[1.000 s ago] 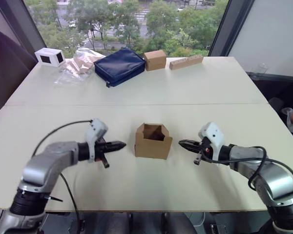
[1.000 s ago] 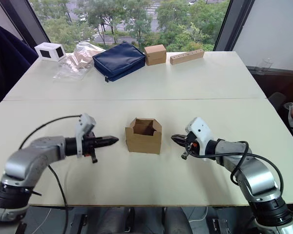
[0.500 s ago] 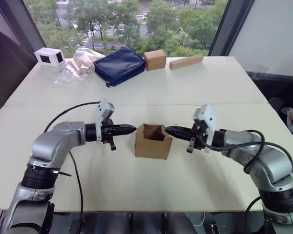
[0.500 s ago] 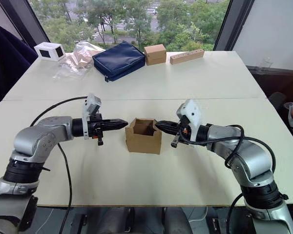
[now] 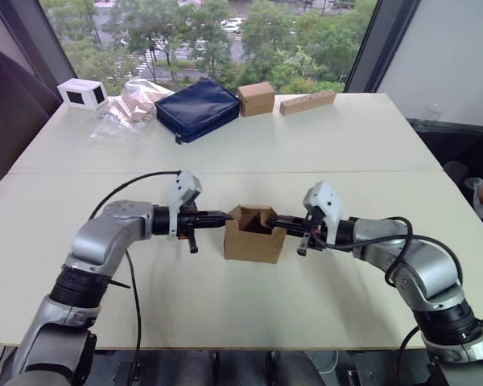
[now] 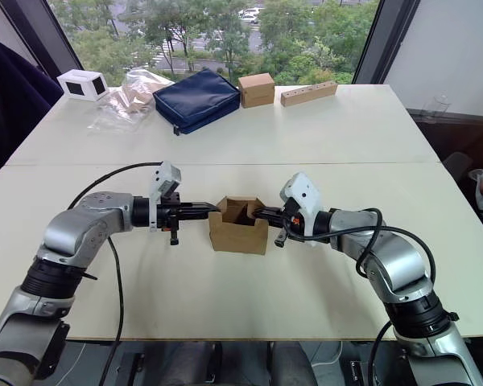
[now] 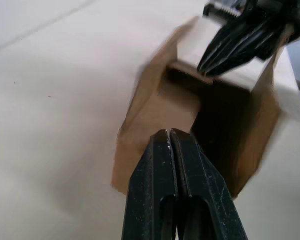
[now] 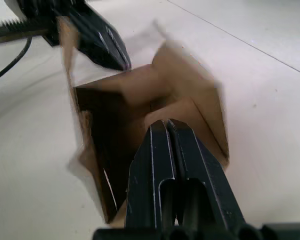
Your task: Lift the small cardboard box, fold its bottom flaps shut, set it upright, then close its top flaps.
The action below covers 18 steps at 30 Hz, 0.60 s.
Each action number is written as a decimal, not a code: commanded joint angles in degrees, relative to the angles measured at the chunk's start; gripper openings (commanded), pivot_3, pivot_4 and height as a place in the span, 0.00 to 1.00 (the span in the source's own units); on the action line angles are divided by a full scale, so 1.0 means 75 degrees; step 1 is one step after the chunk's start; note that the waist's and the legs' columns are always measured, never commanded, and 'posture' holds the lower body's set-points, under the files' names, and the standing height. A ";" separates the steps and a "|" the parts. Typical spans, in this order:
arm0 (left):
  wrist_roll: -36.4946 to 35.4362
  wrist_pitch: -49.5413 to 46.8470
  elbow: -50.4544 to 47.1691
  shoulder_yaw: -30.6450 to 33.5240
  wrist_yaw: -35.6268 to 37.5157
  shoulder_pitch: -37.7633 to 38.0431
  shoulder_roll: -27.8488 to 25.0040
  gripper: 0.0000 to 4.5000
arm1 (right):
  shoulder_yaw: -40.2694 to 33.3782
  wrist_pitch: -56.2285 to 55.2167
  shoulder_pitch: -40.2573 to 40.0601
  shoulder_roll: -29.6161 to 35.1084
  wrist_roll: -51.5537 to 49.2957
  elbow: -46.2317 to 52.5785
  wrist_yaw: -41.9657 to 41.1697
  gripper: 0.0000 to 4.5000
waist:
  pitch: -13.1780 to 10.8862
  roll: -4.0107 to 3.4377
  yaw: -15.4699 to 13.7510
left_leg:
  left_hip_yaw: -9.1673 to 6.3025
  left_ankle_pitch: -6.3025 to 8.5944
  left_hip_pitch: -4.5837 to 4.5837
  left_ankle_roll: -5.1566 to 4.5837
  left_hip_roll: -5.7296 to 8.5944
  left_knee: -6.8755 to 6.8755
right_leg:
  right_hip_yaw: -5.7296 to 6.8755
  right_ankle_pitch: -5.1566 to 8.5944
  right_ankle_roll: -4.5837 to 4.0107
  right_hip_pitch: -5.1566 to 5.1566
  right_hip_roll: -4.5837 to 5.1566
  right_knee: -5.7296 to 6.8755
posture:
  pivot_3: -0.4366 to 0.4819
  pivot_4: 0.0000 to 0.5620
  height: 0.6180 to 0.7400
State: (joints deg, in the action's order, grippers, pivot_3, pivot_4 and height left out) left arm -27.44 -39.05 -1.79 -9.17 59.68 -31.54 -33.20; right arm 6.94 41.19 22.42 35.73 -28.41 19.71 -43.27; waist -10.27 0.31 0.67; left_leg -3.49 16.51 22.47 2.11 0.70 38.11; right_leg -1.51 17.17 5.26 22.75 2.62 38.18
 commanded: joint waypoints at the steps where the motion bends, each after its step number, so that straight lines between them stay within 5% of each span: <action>1: 0.0233 0.0206 -0.0030 -0.0159 0.0042 0.0026 0.0018 0.00 | 0.0020 -0.0163 0.0111 -0.0063 0.0080 0.0006 -0.0103 0.00 | 0.0000 0.0000 0.0003 | 0.0000 0.0000 0.0000 0.0000 0.0000 0.0000 | 0.0000 0.0000 0.0000 0.0000 0.0000 0.0000 | 0.48 0.27 1.00; 18: 0.0282 0.0203 0.0173 0.0016 -0.0099 0.0019 0.0197 0.00 | -0.0011 -0.0251 0.0028 -0.0121 0.0259 -0.0008 -0.0158 0.00 | 0.0000 -0.0001 0.0006 | 0.0000 0.0000 -0.0002 0.0000 -0.0001 0.0000 | 0.0000 0.0000 0.0000 -0.0001 0.0000 0.0001 | 0.48 0.27 1.00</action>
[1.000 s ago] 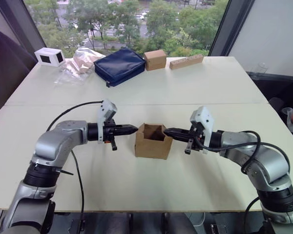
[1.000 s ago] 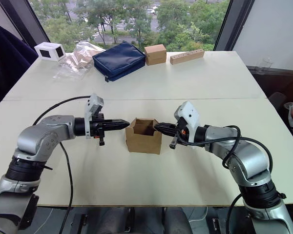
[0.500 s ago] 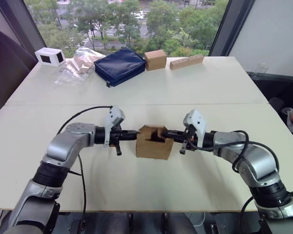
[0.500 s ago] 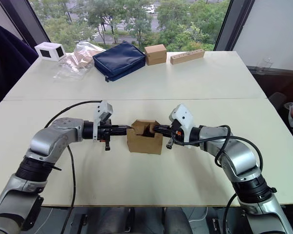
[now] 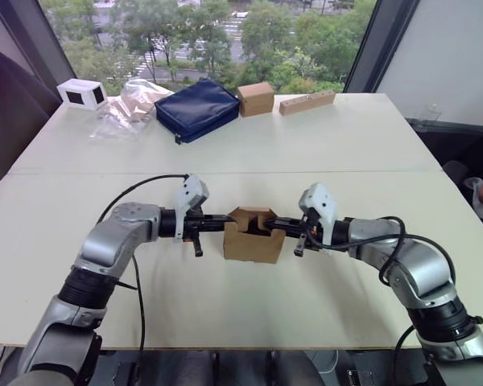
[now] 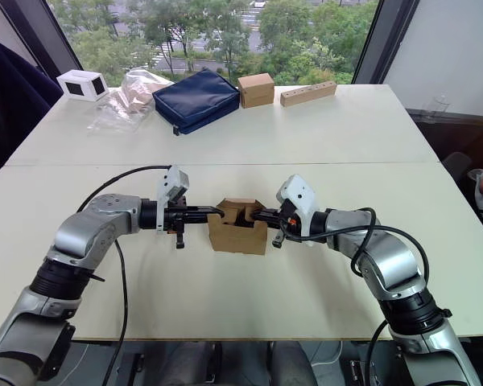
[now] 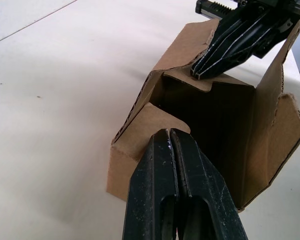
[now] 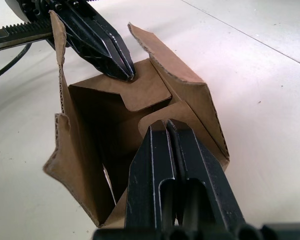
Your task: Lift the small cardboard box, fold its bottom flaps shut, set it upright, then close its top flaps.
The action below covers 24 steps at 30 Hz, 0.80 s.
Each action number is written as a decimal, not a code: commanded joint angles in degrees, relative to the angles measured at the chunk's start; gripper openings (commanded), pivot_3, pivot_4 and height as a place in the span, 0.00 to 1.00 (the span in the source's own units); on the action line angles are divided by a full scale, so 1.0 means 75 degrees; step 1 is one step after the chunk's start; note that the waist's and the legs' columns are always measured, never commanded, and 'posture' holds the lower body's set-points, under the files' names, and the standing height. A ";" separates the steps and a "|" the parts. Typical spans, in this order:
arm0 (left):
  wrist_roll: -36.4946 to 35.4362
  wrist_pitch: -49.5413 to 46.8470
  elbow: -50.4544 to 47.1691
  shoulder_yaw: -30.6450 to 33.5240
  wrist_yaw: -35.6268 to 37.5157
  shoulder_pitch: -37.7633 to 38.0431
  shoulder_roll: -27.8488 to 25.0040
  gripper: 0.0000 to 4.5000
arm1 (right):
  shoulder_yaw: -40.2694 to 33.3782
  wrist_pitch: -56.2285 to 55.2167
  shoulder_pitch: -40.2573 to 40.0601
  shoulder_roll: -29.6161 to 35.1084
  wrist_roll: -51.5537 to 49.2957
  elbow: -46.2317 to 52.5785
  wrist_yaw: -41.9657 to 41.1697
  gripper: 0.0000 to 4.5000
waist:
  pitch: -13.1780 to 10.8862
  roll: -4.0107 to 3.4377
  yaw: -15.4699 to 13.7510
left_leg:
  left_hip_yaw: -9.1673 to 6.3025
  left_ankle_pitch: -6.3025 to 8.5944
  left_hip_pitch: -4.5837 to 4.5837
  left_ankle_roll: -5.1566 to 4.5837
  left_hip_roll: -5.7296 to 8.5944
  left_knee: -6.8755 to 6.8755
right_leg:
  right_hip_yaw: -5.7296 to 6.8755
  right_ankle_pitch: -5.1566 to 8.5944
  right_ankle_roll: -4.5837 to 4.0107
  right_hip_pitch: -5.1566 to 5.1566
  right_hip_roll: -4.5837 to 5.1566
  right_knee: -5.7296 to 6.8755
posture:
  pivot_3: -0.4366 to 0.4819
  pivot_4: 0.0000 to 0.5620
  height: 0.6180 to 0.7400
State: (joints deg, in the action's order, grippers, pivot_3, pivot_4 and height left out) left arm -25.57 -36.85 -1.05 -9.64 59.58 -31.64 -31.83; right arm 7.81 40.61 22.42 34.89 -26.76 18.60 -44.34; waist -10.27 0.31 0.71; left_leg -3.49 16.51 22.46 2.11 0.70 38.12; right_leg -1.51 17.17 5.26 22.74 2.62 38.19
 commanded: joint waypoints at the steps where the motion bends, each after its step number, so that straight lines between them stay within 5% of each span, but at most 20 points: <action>1: 0.0025 -0.0104 0.0076 0.0091 -0.0092 0.0036 0.0022 0.00 | -0.0134 -0.0177 0.0026 -0.0005 0.0045 0.0141 -0.0029 0.00 | 0.0000 0.0000 0.0000 | 0.0000 0.0000 0.0000 0.0000 0.0000 0.0000 | 0.0000 0.0000 0.0000 0.0000 0.0000 0.0000 | 0.48 0.27 1.00; 14: -0.0481 -0.0368 0.0104 0.0946 -0.0519 -0.0276 0.0367 0.00 | -0.0507 -0.0070 0.0134 -0.0092 -0.0199 0.0199 -0.0083 0.00 | -0.0001 0.0001 0.0003 | 0.0000 0.0000 0.0000 0.0000 0.0000 0.0000 | 0.0000 0.0000 0.0000 0.0001 0.0000 0.0000 | 0.48 0.27 1.00; 24: -0.0747 -0.0576 0.0510 0.1275 -0.0088 -0.0557 -0.0159 0.00 | -0.0999 0.0125 0.0075 -0.0064 -0.0617 0.0434 0.0006 0.00 | -0.0001 0.0000 0.0018 | 0.0000 0.0000 0.0000 0.0000 -0.0005 -0.0002 | 0.0000 0.0000 0.0000 0.0004 -0.0003 0.0001 | 0.48 0.27 1.00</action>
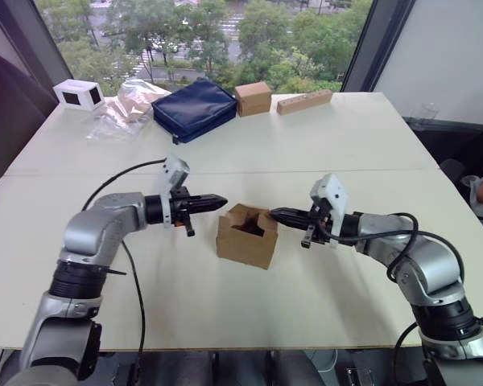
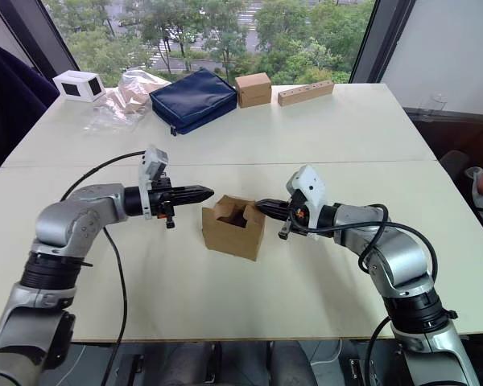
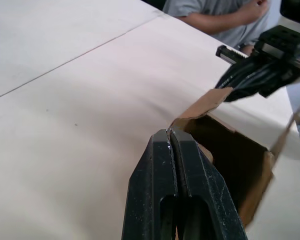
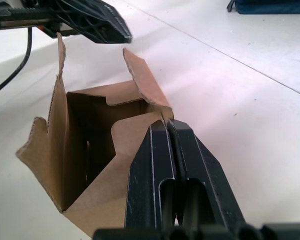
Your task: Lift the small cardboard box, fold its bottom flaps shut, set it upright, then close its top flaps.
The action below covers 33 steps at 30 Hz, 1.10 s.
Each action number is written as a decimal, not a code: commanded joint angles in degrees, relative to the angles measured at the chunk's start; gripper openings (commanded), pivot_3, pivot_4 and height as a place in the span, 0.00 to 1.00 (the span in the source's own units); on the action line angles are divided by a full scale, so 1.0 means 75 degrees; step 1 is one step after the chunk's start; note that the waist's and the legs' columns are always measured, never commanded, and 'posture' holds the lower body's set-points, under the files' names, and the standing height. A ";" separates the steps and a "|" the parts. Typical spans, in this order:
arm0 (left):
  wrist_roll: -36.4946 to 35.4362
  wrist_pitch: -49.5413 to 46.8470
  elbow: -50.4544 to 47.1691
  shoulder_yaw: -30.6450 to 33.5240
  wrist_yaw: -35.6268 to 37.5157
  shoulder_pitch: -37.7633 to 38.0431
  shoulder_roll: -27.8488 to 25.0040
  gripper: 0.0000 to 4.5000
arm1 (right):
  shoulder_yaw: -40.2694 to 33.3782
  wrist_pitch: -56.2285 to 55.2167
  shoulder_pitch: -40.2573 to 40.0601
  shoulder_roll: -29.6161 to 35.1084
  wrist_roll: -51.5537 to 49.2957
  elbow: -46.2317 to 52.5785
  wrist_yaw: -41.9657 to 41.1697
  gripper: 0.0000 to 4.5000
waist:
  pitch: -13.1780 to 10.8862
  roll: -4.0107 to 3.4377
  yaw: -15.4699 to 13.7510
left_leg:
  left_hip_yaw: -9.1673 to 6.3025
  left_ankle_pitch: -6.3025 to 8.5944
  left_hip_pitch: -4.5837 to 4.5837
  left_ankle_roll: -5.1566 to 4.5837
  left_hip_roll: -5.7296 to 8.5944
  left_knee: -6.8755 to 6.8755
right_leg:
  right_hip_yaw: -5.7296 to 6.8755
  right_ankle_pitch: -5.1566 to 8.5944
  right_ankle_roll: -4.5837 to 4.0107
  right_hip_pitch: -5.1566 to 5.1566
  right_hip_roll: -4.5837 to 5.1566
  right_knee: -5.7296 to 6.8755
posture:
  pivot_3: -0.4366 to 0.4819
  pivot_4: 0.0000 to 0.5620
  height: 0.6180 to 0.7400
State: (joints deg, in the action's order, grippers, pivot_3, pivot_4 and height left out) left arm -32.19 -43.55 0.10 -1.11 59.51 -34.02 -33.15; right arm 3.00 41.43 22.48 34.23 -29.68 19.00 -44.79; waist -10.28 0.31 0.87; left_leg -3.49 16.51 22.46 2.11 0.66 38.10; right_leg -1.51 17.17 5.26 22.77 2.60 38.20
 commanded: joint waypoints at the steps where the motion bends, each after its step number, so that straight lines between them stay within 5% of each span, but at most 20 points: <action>1: 0.0313 0.0544 0.0680 0.0136 -0.0189 -0.0371 0.0083 0.00 | -0.0486 0.0058 0.0051 0.0064 -0.0300 0.0463 0.0095 0.00 | 0.0000 0.0000 -0.0026 | 0.0001 0.0000 0.0000 0.0000 0.0001 0.0000 | 0.0000 0.0000 0.0000 -0.0001 0.0001 0.0000 | 0.48 0.27 1.00; 8: 0.1356 0.2055 0.3290 -0.0249 -0.0161 -0.1402 0.0672 0.00 | -0.1532 0.1042 -0.0091 0.0654 -0.1397 0.1790 0.0348 0.00 | -0.0001 0.0002 -0.0041 | -0.0003 0.0000 0.0007 -0.0001 0.0023 0.0002 | 0.0004 -0.0001 0.0001 0.0000 0.0014 -0.0004 | 0.48 0.27 1.00; 18: 0.2341 0.3433 0.5966 -0.0900 0.1102 -0.2275 0.1512 0.00 | -0.0760 0.2393 -0.0372 0.1175 -0.2641 0.4051 0.1116 0.00 | -0.0003 0.0005 0.0010 | -0.0003 0.0001 0.0007 -0.0003 0.0017 0.0000 | 0.0006 0.0000 0.0002 0.0003 0.0004 -0.0002 | 0.48 0.27 1.00; 25: 0.2440 0.3142 0.5630 -0.1047 0.1812 -0.1987 0.1536 0.00 | 0.1202 0.1754 0.0108 0.1279 -0.0903 0.3972 0.1555 0.00 | -0.0003 0.0006 -0.0003 | -0.0004 0.0001 0.0008 -0.0003 0.0020 0.0002 | 0.0006 0.0000 0.0002 0.0004 0.0005 -0.0002 | 0.48 0.27 1.00; 33: 0.2486 0.2718 0.4186 -0.1232 0.1939 -0.1184 0.1372 0.00 | 0.2362 0.0813 0.0522 0.1262 0.0532 0.3115 0.1179 0.00 | -0.0003 0.0005 0.0005 | -0.0006 0.0001 0.0009 -0.0002 0.0018 0.0002 | 0.0005 0.0000 0.0002 0.0007 0.0005 0.0001 | 0.48 0.27 1.00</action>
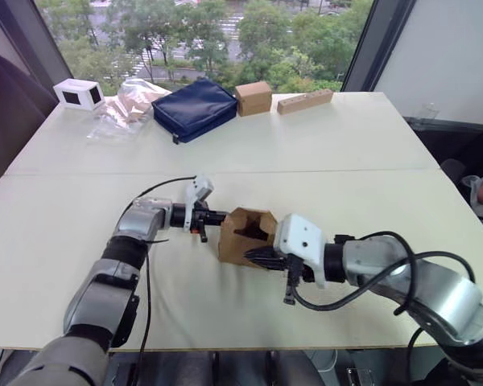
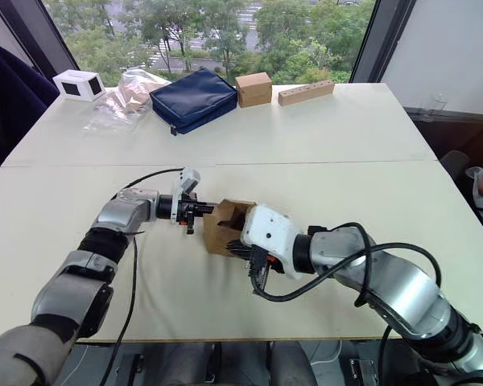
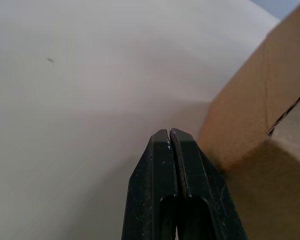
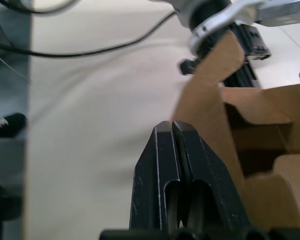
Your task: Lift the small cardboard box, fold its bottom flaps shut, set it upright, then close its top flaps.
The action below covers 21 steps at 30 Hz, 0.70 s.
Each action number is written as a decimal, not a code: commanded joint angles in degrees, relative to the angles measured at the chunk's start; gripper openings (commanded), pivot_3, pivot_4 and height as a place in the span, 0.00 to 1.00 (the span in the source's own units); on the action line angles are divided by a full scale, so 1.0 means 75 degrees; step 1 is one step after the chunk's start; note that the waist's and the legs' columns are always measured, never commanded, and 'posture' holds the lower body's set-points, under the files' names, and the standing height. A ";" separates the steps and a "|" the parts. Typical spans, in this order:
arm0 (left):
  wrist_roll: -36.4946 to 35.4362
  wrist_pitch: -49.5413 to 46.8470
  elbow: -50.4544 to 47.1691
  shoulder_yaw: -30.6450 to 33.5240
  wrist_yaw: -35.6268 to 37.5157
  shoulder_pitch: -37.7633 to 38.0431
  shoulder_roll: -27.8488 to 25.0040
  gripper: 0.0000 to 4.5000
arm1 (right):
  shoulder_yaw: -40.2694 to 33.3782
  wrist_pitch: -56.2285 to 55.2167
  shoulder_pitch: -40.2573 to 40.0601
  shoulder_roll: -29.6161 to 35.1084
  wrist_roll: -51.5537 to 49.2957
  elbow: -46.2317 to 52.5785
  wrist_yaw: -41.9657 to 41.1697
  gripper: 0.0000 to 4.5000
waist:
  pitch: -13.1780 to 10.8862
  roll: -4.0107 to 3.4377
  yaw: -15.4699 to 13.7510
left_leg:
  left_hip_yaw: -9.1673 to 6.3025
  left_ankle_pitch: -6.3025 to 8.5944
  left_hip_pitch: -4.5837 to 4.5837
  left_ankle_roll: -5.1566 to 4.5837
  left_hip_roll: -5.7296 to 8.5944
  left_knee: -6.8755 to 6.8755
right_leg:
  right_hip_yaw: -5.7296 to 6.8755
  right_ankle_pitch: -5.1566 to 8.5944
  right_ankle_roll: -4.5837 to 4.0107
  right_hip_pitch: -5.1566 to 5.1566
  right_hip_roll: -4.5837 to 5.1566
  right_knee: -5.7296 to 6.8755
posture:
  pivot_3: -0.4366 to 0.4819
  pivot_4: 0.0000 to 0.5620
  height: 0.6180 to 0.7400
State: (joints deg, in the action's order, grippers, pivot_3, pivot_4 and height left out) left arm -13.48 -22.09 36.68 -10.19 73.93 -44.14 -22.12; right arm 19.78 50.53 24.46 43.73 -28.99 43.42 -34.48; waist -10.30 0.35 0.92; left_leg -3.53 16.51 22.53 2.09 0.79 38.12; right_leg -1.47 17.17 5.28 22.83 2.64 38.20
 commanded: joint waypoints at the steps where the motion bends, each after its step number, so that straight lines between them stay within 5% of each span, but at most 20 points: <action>1: -0.0031 -0.0219 -0.0831 -0.0013 -0.0001 0.0232 -0.0106 0.00 | 0.0126 -0.0443 0.0295 0.0000 0.0491 -0.0201 -0.0264 0.00 | 0.0000 0.0000 -0.0006 | 0.0000 0.0000 0.0000 0.0000 0.0000 0.0000 | 0.0000 0.0000 0.0000 0.0000 0.0001 0.0000 | 0.48 0.27 1.00; 21: -0.0110 -0.0452 -0.1658 0.0305 -0.0572 0.0796 -0.0309 0.00 | 0.0105 -0.0414 0.0119 -0.0498 0.1137 -0.0668 -0.0499 0.00 | 0.0000 0.0000 -0.0020 | -0.0004 0.0000 0.0000 0.0000 -0.0001 0.0001 | 0.0001 0.0000 0.0000 -0.0002 0.0003 0.0001 | 0.48 0.27 1.00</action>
State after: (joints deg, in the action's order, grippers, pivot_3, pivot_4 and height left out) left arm -13.32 -25.94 26.09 -9.67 70.30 -38.23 -23.89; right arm 21.93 47.69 25.47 40.67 -20.49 37.86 -38.27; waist -10.30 0.35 0.77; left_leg -3.56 16.51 22.53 2.10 0.80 38.12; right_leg -1.46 17.17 5.28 22.81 2.67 38.20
